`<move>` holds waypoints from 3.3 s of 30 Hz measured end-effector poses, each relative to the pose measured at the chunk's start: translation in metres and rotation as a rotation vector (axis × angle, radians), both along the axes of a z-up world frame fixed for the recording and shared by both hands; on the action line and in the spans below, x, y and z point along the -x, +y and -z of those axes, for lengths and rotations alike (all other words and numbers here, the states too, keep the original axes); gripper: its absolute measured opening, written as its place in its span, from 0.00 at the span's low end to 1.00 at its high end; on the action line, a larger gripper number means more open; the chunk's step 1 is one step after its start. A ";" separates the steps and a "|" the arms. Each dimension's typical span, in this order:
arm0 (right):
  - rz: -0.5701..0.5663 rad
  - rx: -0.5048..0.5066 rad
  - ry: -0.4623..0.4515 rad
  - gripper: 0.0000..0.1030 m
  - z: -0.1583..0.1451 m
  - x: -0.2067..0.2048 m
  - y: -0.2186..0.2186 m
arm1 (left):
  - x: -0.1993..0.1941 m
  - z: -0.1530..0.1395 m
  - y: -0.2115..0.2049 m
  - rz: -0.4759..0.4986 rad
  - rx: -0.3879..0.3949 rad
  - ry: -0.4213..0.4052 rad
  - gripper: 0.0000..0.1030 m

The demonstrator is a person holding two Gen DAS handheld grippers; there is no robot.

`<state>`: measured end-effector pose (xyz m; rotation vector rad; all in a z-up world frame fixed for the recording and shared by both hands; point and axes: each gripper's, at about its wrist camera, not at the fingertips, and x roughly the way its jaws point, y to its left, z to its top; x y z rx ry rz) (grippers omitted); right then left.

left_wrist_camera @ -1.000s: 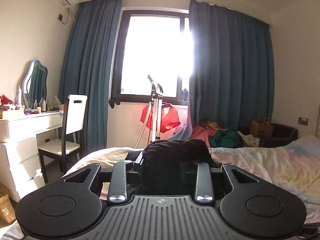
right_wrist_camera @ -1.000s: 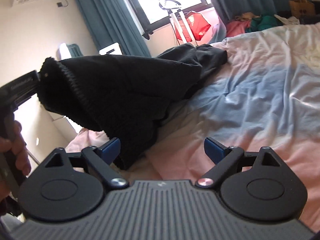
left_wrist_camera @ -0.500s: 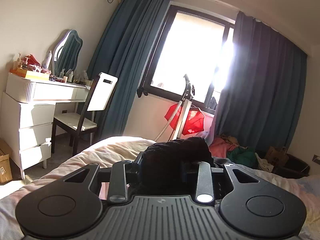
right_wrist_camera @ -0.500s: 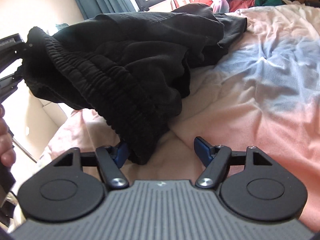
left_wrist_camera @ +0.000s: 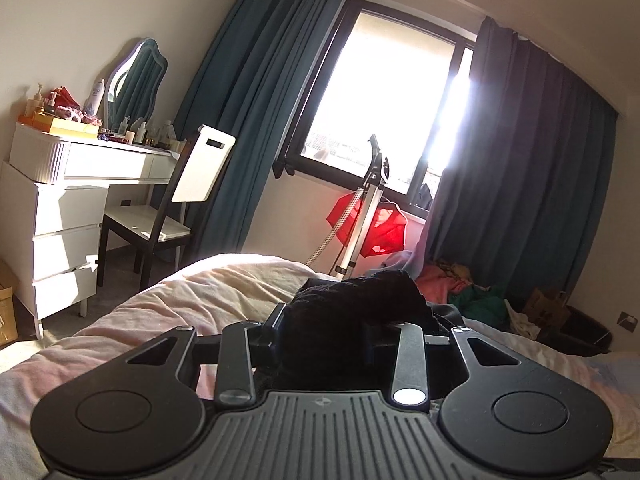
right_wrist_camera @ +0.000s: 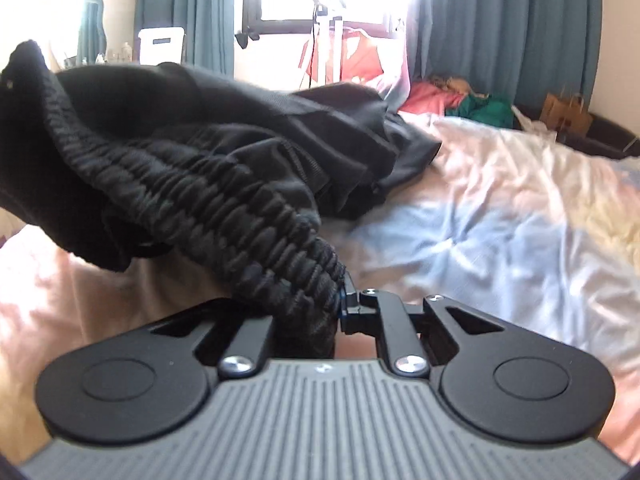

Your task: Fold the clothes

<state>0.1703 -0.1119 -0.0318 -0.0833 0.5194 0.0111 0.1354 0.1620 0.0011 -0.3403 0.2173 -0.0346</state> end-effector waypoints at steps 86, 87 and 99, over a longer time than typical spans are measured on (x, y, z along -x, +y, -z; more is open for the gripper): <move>0.168 -0.255 -0.073 0.10 -0.016 0.053 -0.178 | 0.042 0.107 -0.136 0.125 -0.568 0.452 0.69; 0.172 -0.238 -0.068 0.10 -0.012 0.051 -0.177 | 0.043 0.109 -0.135 0.124 -0.563 0.455 0.67; 0.138 -0.304 0.248 0.32 0.054 0.039 -0.164 | 0.050 0.058 -0.060 -0.102 -0.138 0.213 0.20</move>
